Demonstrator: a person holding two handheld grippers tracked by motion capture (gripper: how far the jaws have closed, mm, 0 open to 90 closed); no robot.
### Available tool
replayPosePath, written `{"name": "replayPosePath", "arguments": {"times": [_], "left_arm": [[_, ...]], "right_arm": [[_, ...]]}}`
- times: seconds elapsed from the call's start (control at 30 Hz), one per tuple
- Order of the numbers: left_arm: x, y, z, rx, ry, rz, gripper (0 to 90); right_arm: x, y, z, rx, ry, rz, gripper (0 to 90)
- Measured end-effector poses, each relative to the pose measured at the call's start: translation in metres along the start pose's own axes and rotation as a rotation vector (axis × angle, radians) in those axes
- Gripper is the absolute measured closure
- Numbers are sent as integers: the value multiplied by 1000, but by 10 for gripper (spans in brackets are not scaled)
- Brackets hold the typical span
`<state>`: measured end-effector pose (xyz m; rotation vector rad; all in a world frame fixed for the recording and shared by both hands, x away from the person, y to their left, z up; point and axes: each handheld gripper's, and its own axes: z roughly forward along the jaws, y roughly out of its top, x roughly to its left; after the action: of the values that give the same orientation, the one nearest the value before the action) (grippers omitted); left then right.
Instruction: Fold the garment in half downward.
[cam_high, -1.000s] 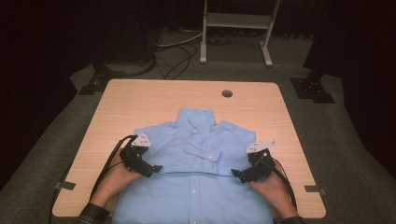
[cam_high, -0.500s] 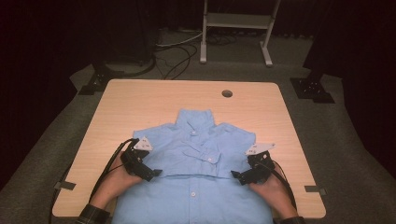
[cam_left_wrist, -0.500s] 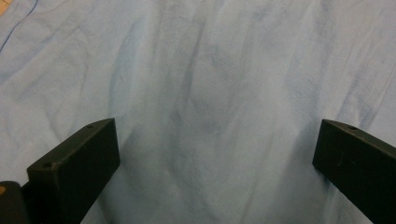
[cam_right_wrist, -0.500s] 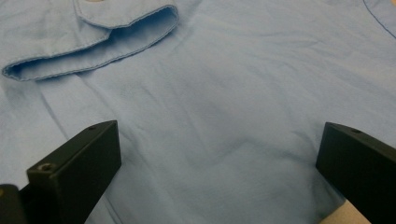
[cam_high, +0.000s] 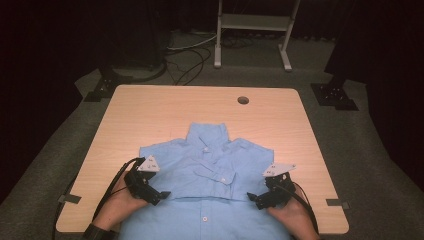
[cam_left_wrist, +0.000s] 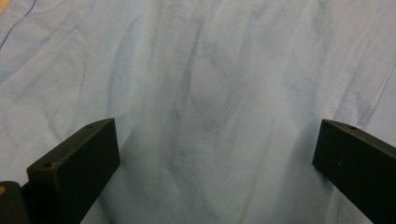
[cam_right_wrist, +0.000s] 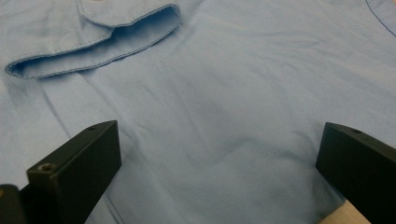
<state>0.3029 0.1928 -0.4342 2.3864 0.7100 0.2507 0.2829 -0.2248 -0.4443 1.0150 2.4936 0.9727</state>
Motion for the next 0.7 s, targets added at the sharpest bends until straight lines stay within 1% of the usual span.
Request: {"name": "replayPosePath", "arguments": {"times": [0.07, 0.23, 0.3, 0.33, 0.43, 0.47, 0.5, 0.57, 0.6, 0.7], "left_arm": [[-2, -1, -1, 1, 0, 5, 0], [-7, -4, -3, -1, -1, 3, 0], [-6, -2, -3, 7, -7, 6, 0], [-5, -1, -3, 3, -12, 9, 0], [-1, 1, -3, -13, 12, 19, 0], [3, 3, -3, -23, 13, 20, 0], [6, 4, -4, -14, 13, 19, 0], [13, 9, -6, -16, 28, 29, 0], [17, 11, -7, -30, 30, 25, 0], [33, 18, -10, -38, 53, 24, 0]], "right_arm": [[3, -3, -2, -2, 2, -2, 0], [9, -7, -6, -7, 4, 1, 0], [9, -8, -6, -9, 4, 0, 0], [9, -7, -6, -9, 4, 1, 0], [8, -8, -6, -13, 4, -1, 0], [8, -8, -6, -12, 4, -1, 0], [8, -8, -6, -13, 4, -1, 0], [8, -8, -6, -14, 4, 0, 0], [8, -8, -6, -15, 3, -2, 0], [9, -8, -6, -16, 3, -1, 0]]}}
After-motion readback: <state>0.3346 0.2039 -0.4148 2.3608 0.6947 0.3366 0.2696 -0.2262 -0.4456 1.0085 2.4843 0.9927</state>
